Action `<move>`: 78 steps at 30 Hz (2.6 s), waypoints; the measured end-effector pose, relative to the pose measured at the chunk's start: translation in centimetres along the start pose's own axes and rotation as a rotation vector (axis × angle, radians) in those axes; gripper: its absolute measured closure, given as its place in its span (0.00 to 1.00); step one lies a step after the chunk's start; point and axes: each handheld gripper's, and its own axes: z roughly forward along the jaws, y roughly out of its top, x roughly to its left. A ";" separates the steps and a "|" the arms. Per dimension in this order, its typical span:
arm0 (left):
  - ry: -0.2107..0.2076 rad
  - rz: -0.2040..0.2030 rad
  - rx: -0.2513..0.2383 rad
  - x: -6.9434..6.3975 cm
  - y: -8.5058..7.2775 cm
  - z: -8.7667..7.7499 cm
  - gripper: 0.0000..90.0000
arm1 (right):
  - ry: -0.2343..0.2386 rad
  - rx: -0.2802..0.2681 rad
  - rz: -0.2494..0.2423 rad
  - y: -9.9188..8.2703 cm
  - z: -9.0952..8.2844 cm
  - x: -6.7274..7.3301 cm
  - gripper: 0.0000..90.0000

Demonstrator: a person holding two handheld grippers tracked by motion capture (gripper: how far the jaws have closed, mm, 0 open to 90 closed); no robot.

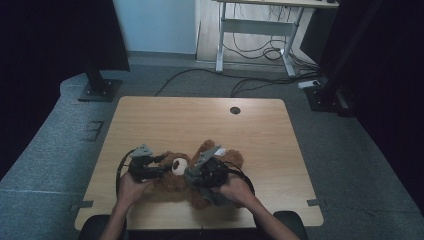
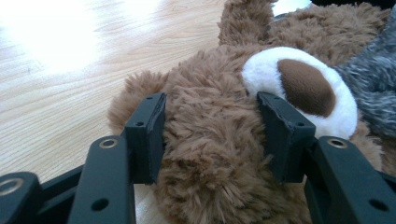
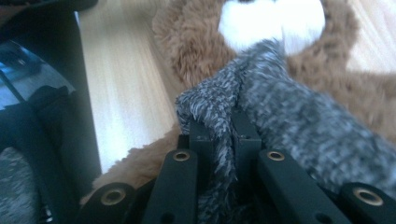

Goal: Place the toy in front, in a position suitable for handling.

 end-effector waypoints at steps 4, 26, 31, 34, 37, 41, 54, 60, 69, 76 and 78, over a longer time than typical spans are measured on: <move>0.003 0.001 0.001 0.0 0.0 0.1 0.49 | 0.010 -0.019 0.021 -1.5 -0.6 -0.1 0.91; 0.010 -0.013 -0.013 0.0 -0.1 0.3 0.49 | -0.141 0.010 0.187 -10.4 -5.8 -2.8 0.91; 0.009 -0.010 -0.013 0.0 -0.1 0.3 0.49 | -0.157 -0.050 0.174 -10.0 -7.8 -2.2 0.91; 0.011 -0.004 -0.012 -0.1 0.0 0.2 0.49 | -0.151 -0.096 0.144 -8.4 -8.7 -1.7 0.91; 0.011 -0.002 -0.012 -0.1 0.0 0.2 0.49 | -0.139 -0.123 0.114 -6.4 -8.9 -1.4 0.91; 0.010 -0.002 -0.013 -0.1 0.0 0.2 0.49 | -0.096 -0.123 0.067 -3.8 -7.5 -0.9 0.91; 0.009 -0.002 -0.013 -0.1 -0.1 0.2 0.49 | 0.014 -0.030 -0.033 1.5 -0.3 0.3 0.91; 0.003 -0.003 -0.013 -0.1 -0.1 0.2 0.49 | 0.019 0.019 0.003 -0.5 1.9 -0.3 0.91; 0.003 -0.002 -0.012 -0.1 -0.1 0.3 0.49 | 0.025 0.008 0.066 -3.7 1.0 -0.7 0.91; 0.004 -0.004 -0.013 -0.1 -0.1 0.3 0.49 | 0.014 0.025 0.087 -5.9 0.5 -0.4 0.91; 0.006 -0.004 -0.014 -0.1 -0.1 0.3 0.49 | -0.001 0.041 0.102 -6.9 0.3 -0.3 0.91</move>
